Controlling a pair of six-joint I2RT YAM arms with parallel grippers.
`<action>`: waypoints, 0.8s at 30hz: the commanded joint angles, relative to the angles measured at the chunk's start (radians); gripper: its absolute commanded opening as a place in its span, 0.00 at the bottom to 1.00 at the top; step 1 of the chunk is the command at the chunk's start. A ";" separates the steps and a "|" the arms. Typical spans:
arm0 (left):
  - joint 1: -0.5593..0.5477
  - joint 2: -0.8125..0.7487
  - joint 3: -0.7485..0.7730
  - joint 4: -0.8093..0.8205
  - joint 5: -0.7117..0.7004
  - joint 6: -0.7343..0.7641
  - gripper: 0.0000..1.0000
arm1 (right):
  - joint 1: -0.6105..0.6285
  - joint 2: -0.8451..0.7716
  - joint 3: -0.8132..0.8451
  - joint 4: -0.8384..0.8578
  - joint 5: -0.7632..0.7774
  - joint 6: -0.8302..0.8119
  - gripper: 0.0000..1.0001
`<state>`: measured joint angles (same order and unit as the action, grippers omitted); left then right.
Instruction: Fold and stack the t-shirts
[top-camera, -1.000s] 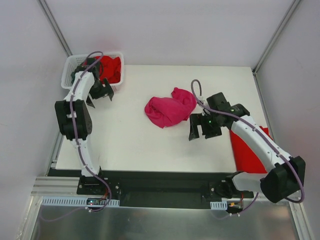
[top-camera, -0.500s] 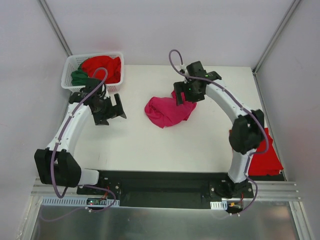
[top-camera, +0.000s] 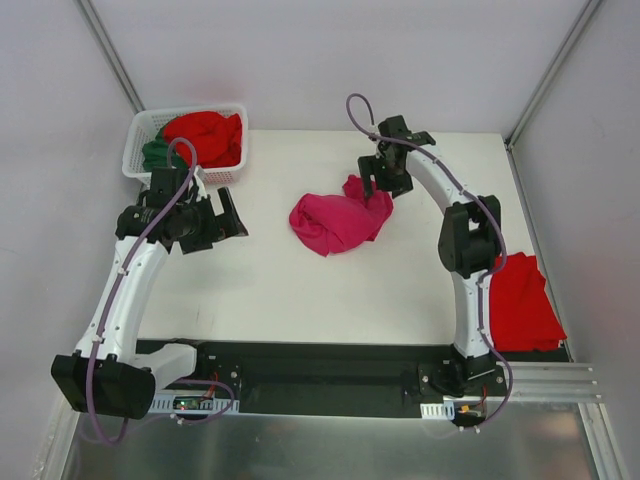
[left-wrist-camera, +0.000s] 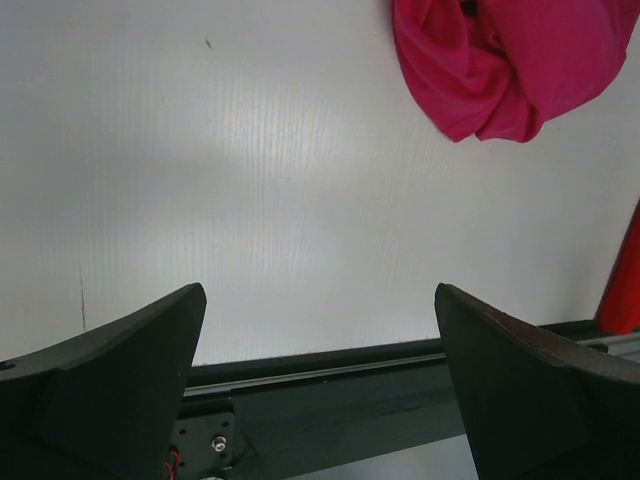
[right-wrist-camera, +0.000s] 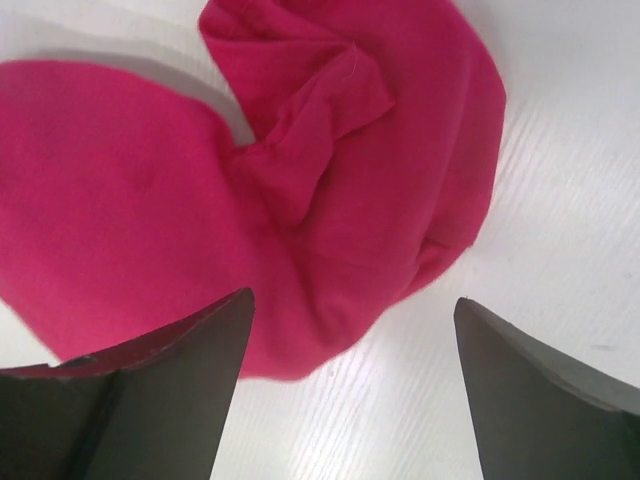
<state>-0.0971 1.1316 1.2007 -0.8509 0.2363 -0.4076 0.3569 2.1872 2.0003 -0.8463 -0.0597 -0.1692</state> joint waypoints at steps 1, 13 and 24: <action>0.000 -0.059 -0.052 -0.027 0.037 -0.013 0.99 | 0.005 0.094 0.066 -0.008 -0.023 -0.007 0.83; 0.000 -0.046 -0.046 -0.071 0.067 0.012 0.99 | 0.013 0.189 0.173 0.039 -0.088 0.045 0.67; 0.000 0.016 -0.036 -0.053 0.073 0.003 0.99 | 0.109 -0.060 0.118 -0.045 0.023 0.060 0.01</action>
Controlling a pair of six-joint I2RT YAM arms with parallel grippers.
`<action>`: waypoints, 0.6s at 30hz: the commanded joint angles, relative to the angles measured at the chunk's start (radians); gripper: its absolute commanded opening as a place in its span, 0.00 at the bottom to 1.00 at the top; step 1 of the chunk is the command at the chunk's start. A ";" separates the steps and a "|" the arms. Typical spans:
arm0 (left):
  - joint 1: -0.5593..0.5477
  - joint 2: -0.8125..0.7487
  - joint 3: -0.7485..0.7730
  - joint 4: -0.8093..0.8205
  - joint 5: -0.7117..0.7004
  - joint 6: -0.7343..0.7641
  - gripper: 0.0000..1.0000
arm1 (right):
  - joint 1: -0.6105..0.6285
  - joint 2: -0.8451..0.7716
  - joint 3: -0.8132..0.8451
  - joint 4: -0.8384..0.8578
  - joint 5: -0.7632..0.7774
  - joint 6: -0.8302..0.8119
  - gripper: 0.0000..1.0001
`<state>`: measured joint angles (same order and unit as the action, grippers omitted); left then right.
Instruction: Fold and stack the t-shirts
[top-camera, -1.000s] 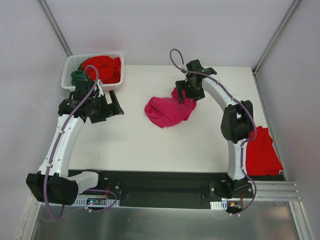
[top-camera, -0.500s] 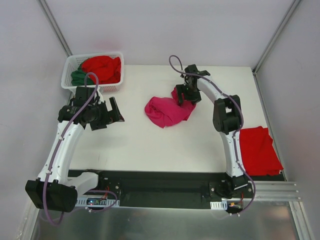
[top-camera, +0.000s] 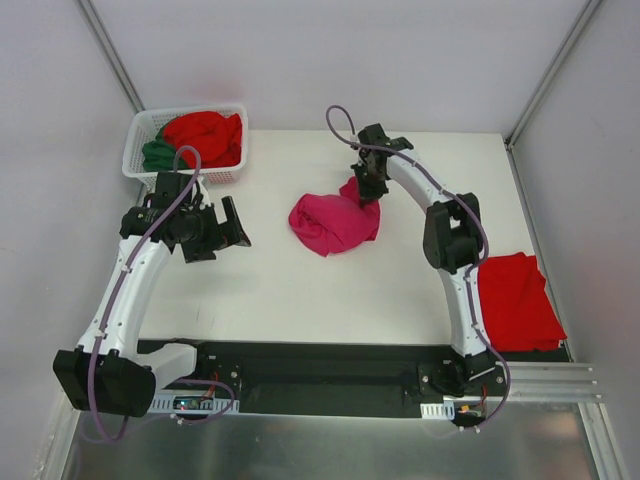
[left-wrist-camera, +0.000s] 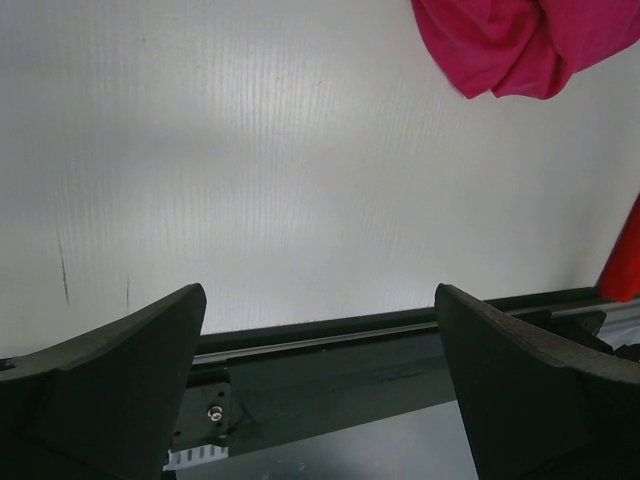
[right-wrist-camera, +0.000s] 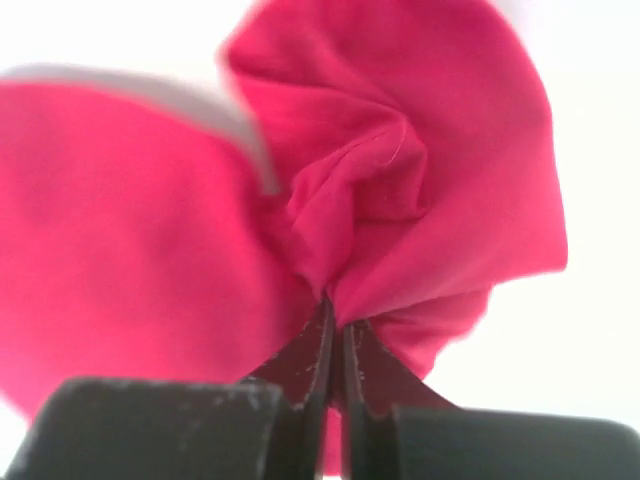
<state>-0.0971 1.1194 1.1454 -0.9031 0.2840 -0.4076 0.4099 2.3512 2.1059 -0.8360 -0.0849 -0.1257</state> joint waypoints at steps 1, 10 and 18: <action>0.000 0.039 0.022 0.006 0.029 0.001 0.99 | 0.072 -0.257 0.011 -0.061 0.047 0.024 0.01; -0.021 0.102 0.036 0.055 0.070 -0.005 0.99 | 0.197 -0.715 -0.023 -0.092 0.154 -0.008 0.01; -0.041 0.111 0.011 0.064 0.090 -0.004 0.99 | 0.233 -0.958 -0.038 -0.029 0.146 -0.117 0.01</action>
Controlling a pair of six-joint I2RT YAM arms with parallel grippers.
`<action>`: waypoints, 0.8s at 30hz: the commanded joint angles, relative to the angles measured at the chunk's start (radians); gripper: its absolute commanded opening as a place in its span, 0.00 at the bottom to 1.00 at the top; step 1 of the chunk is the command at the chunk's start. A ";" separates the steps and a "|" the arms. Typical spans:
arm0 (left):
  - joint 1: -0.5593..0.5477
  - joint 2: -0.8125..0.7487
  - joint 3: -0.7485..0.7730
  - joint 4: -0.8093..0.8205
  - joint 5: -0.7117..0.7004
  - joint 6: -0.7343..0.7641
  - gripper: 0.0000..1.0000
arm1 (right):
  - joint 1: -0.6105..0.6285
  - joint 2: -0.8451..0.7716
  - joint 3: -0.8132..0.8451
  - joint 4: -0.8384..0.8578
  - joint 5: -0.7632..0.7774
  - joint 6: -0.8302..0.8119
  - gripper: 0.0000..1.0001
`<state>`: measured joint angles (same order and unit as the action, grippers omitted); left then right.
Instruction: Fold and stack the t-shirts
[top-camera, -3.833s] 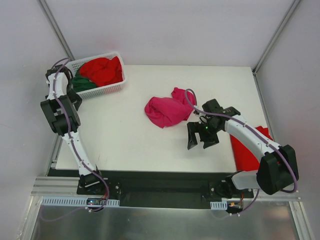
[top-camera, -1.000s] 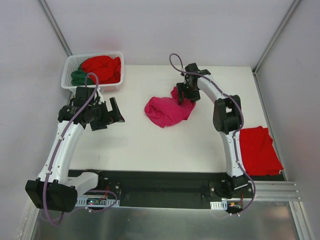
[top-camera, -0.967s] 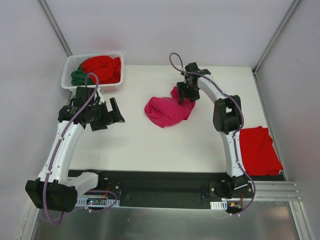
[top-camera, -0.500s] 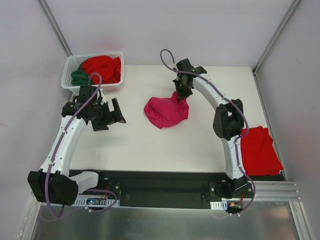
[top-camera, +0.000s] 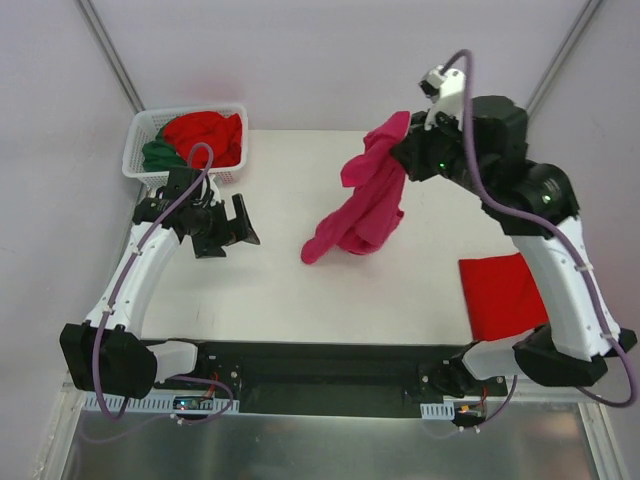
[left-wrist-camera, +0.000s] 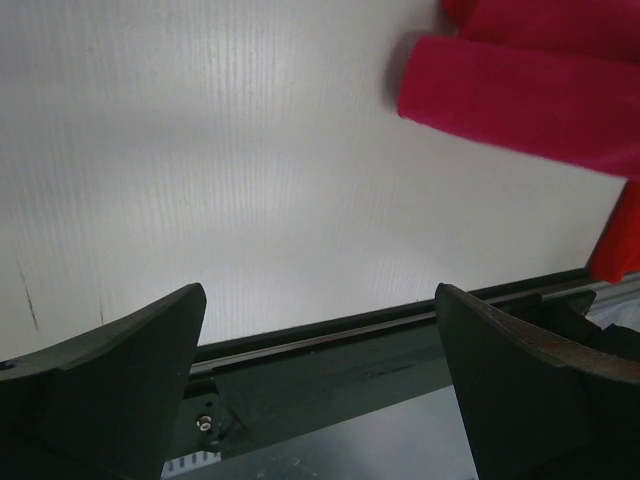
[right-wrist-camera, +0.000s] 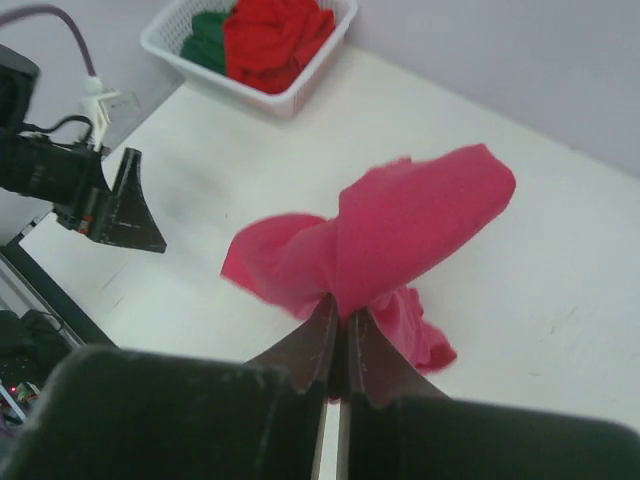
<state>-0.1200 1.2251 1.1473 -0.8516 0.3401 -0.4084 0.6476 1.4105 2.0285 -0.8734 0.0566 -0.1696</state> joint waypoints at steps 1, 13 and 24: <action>-0.020 0.007 0.009 0.013 0.039 -0.004 0.99 | -0.003 -0.031 0.042 0.014 0.005 -0.096 0.01; -0.102 0.002 0.046 0.010 0.010 -0.116 0.99 | -0.054 -0.196 -0.114 0.068 0.414 -0.203 0.01; -0.144 0.030 0.080 0.000 -0.044 -0.121 0.99 | 0.023 -0.163 -0.100 0.112 -0.352 -0.059 0.01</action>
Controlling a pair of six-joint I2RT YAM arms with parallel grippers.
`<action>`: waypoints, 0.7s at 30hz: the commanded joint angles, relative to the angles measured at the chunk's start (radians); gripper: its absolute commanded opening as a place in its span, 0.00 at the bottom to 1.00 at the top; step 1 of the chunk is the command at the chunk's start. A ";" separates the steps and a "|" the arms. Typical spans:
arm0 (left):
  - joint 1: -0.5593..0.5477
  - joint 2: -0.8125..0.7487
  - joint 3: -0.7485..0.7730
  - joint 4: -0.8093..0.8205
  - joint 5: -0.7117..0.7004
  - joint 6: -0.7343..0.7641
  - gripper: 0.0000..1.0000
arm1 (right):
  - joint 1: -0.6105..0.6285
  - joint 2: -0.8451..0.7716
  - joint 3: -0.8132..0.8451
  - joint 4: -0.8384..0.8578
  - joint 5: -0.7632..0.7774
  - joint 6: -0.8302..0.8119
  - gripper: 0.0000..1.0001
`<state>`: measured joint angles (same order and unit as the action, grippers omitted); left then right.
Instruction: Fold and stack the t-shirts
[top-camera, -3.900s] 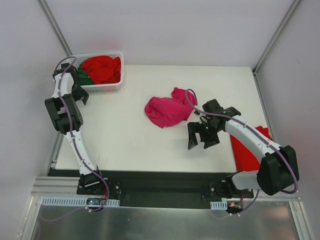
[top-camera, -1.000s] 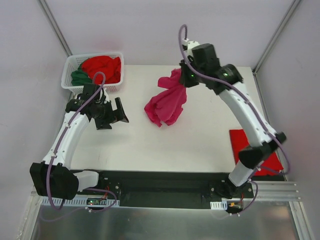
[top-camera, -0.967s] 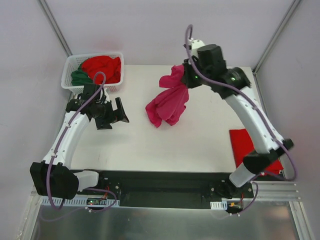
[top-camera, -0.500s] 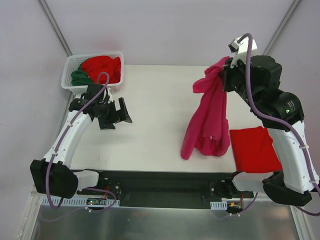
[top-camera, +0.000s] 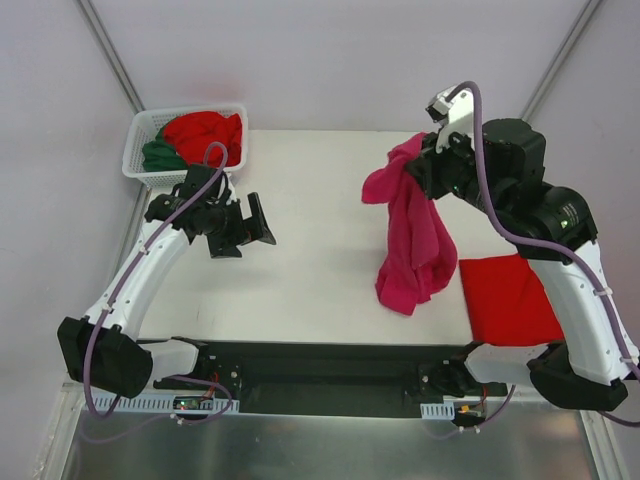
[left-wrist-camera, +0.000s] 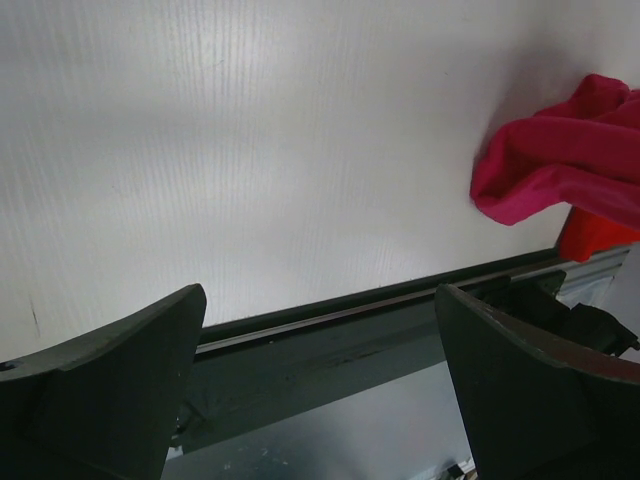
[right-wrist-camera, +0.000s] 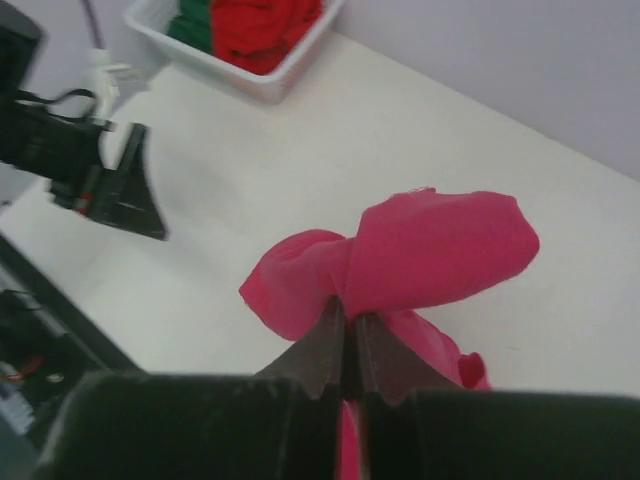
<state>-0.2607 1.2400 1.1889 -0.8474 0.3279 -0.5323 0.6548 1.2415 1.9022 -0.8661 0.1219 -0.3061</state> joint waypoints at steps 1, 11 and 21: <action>-0.005 0.022 0.040 -0.002 -0.042 0.012 0.99 | 0.016 0.010 0.032 0.119 -0.535 0.126 0.01; -0.003 0.061 0.026 0.024 -0.053 0.026 0.99 | 0.020 0.147 0.158 0.543 -1.033 0.619 0.01; -0.005 -0.040 -0.032 0.044 -0.127 -0.001 0.99 | -0.003 0.380 0.164 1.331 -1.068 1.211 0.01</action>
<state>-0.2611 1.2812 1.1690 -0.8120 0.2558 -0.5182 0.6720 1.5501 2.0109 0.1402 -0.8814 0.6846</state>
